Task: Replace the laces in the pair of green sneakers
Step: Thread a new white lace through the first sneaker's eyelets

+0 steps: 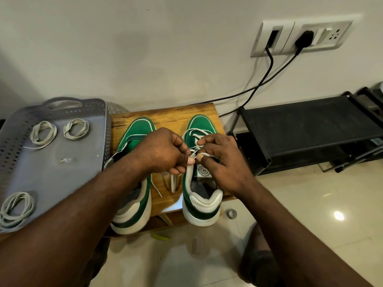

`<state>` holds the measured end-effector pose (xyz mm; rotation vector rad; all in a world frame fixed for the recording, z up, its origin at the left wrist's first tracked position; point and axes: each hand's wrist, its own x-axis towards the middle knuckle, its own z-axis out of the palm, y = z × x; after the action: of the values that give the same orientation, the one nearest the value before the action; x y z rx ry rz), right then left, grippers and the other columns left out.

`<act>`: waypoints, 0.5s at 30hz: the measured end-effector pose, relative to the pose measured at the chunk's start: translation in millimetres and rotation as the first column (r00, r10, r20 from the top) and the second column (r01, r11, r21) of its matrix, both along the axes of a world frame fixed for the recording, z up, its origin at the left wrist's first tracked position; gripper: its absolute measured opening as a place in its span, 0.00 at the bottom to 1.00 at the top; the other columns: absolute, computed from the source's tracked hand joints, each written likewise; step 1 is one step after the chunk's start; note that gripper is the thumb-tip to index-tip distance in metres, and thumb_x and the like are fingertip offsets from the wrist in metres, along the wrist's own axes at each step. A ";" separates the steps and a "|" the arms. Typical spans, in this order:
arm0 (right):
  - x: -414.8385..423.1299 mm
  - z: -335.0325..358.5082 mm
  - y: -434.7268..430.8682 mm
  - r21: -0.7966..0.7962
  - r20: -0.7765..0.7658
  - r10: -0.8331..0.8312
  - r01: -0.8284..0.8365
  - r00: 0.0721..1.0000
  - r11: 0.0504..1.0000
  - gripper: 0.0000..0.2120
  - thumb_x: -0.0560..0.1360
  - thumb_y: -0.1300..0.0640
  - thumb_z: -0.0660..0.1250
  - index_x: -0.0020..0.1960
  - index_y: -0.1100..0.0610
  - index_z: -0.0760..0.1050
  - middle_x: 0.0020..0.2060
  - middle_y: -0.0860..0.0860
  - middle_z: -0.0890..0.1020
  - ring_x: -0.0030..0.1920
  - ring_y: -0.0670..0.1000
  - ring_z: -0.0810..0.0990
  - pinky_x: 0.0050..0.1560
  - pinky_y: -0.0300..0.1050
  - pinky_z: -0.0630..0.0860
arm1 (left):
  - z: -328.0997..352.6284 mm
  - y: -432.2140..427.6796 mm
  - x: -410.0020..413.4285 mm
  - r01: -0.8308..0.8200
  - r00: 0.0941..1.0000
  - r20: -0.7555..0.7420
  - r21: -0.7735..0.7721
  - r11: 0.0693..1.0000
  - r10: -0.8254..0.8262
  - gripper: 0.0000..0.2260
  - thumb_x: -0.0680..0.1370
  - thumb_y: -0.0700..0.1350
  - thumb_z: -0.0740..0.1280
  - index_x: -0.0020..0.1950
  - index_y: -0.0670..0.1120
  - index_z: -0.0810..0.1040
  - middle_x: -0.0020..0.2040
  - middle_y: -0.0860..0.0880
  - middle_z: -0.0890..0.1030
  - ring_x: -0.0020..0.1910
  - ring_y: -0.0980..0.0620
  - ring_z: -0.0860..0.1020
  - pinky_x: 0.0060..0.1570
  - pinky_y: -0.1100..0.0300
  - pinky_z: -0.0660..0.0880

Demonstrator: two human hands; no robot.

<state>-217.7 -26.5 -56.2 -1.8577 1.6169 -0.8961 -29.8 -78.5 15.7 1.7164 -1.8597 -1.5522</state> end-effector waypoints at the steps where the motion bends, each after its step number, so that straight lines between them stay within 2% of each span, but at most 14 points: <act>1: 1.1 -1.0 0.0 -0.002 -0.016 -0.009 0.009 1.000 1.000 0.13 0.76 0.46 0.65 0.53 0.49 0.85 0.60 0.42 0.77 0.64 0.50 0.69 0.59 0.44 0.67 | 0.2 -0.1 0.5 -0.015 1.000 -0.010 0.015 1.000 0.015 0.06 0.75 0.38 0.77 0.51 0.41 0.85 0.39 0.44 0.88 0.39 0.49 0.87 0.42 0.57 0.85; 3: 3.6 -2.5 -0.1 0.010 -0.040 -0.041 0.041 0.998 0.999 0.15 0.76 0.45 0.64 0.53 0.49 0.86 0.60 0.42 0.76 0.65 0.49 0.67 0.59 0.45 0.67 | 0.7 -0.5 1.5 -0.050 0.998 -0.035 0.054 0.997 0.052 0.06 0.76 0.36 0.76 0.52 0.40 0.85 0.41 0.43 0.88 0.40 0.47 0.87 0.44 0.54 0.85; 6: 5.7 -1.6 0.7 0.026 -0.087 -0.087 0.090 0.992 0.996 0.17 0.76 0.43 0.64 0.53 0.49 0.87 0.61 0.41 0.75 0.66 0.48 0.65 0.62 0.52 0.70 | 0.8 -0.6 2.5 -0.097 0.992 -0.064 0.106 0.990 0.104 0.05 0.76 0.34 0.75 0.52 0.38 0.85 0.41 0.42 0.88 0.40 0.47 0.87 0.42 0.55 0.85; 10: 3.0 2.2 2.5 -0.009 -0.187 -0.031 0.030 0.982 1.000 0.17 0.75 0.43 0.62 0.48 0.49 0.86 0.62 0.43 0.74 0.66 0.49 0.64 0.62 0.60 0.73 | -0.5 -0.1 2.4 -0.127 0.988 -0.075 0.116 0.985 0.136 0.06 0.75 0.34 0.75 0.52 0.38 0.84 0.41 0.42 0.88 0.39 0.47 0.87 0.40 0.55 0.85; 12: 3.8 2.0 3.5 -0.035 -0.205 -0.025 0.019 0.978 0.999 0.19 0.74 0.42 0.59 0.46 0.49 0.86 0.62 0.43 0.75 0.66 0.50 0.64 0.61 0.61 0.74 | -0.8 0.0 2.6 -0.125 0.987 -0.083 0.117 0.985 0.136 0.07 0.75 0.35 0.76 0.52 0.38 0.84 0.41 0.42 0.88 0.39 0.47 0.87 0.40 0.55 0.85; 15: 8.3 0.9 4.9 -0.099 -0.169 -0.136 0.120 0.976 0.988 0.22 0.75 0.41 0.57 0.47 0.52 0.86 0.60 0.44 0.77 0.65 0.49 0.67 0.58 0.59 0.76 | -0.7 -0.3 1.6 -0.120 0.988 -0.088 0.121 0.985 0.131 0.07 0.75 0.35 0.77 0.51 0.39 0.84 0.41 0.42 0.88 0.40 0.47 0.87 0.38 0.57 0.85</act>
<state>-209.4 -21.6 -55.3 -1.9581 1.8493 -0.8912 -28.2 -78.8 15.0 1.7367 -1.6132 -1.6894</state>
